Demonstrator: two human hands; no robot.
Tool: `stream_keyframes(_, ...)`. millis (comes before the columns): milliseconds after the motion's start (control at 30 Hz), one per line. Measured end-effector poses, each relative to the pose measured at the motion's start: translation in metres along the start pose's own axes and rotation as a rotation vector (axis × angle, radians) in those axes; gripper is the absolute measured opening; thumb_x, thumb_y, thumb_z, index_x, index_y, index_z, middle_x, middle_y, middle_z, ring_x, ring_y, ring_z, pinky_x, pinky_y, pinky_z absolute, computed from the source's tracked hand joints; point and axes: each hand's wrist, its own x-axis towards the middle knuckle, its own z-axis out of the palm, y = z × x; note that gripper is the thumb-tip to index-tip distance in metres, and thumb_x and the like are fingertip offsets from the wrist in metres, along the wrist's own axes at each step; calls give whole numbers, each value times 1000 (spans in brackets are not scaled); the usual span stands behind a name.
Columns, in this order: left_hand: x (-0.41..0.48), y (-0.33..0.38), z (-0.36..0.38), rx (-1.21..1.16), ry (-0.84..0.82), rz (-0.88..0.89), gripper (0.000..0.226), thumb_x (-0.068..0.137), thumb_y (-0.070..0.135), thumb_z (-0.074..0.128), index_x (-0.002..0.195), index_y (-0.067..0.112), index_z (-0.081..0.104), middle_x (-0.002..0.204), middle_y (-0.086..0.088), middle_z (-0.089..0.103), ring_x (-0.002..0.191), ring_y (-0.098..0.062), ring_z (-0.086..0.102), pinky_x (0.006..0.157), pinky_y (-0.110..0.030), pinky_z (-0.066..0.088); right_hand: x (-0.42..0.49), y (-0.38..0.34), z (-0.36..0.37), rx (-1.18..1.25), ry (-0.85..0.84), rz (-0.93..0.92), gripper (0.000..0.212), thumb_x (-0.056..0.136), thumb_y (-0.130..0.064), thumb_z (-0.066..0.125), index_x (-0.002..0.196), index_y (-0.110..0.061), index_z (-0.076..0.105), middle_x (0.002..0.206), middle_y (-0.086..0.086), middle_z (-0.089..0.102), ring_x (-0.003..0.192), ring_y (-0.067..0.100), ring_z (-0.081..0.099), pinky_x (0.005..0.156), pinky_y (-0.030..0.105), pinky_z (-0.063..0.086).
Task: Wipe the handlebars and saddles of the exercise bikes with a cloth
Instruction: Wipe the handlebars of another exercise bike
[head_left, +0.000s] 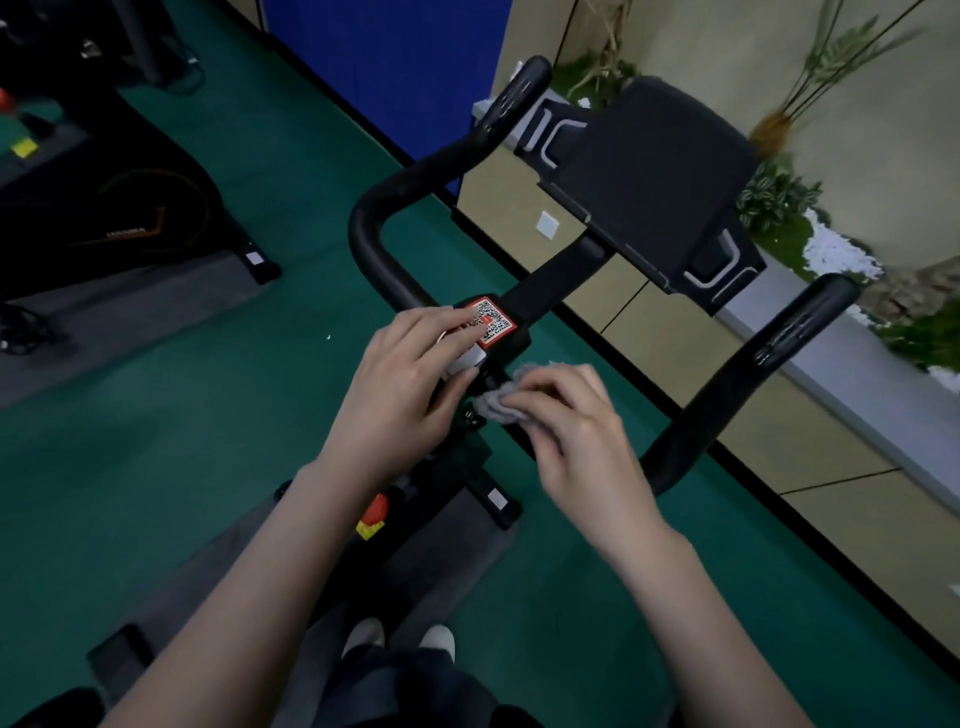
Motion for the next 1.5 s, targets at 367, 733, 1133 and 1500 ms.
stream_keyframes(367, 1, 0, -1, -29, 19, -11, 34, 92, 23, 57, 123, 10, 62, 131, 0, 57, 119, -26, 50, 94, -45, 42, 6, 10, -6, 0, -47, -5, 19, 87, 0, 61, 102, -6, 72, 102, 5, 64, 101, 20, 58, 91, 27, 45)
stream_keyframes(733, -3, 3, 6, -26, 69, -27, 36, 94, 25, 50, 126, 11, 59, 133, 1, 55, 123, -23, 47, 97, -38, 38, 31, 38, -13, 406, -253, 562, 14, 90, -14, 61, 86, -25, 69, 88, -3, 71, 90, 16, 66, 87, 37, 52)
stream_keyframes(1133, -4, 0, 7, -46, 65, -23, 36, 95, 26, 49, 127, 13, 58, 135, 3, 53, 126, -21, 45, 100, -39, 36, 8, 16, -8, 88, 25, 287, 12, 84, -5, 66, 92, -9, 73, 86, -2, 60, 82, 10, 55, 75, 2, 34)
stream_keyframes(1500, -3, -6, 5, -18, 40, 25, 35, 96, 26, 52, 127, 11, 59, 134, 1, 54, 124, -24, 48, 97, -45, 40, -2, 3, 14, 19, 165, 103, 19, 84, -4, 65, 103, -6, 69, 96, 3, 53, 96, 14, 47, 86, 14, 37)
